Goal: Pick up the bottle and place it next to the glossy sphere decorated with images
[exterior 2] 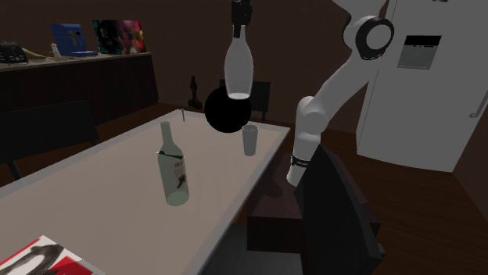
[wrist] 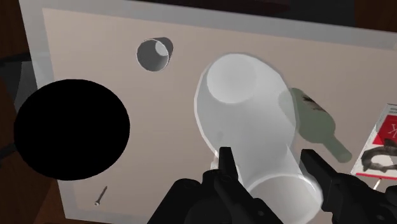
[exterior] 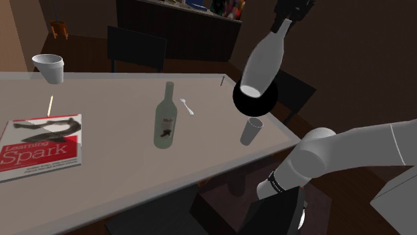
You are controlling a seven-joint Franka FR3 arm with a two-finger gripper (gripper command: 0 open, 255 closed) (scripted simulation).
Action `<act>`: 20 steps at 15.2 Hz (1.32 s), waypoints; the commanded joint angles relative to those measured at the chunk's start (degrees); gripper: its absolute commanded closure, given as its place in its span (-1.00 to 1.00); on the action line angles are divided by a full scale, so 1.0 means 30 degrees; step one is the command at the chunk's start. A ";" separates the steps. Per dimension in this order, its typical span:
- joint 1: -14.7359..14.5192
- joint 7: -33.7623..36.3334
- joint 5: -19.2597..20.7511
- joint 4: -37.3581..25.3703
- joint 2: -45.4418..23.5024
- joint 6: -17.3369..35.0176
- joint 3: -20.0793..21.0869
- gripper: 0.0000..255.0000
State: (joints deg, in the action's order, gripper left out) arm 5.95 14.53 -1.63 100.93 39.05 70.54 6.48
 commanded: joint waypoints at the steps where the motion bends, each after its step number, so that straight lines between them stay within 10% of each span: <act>1: 0.0006 -0.0883 0.0364 0.0671 0.0812 -0.0151 -0.0801 1.00; 20: 0.0017 -0.9583 0.5589 0.0015 0.2511 -0.1505 -0.8848 1.00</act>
State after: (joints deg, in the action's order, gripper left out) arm 6.15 -12.76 14.24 101.41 46.89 65.82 -18.66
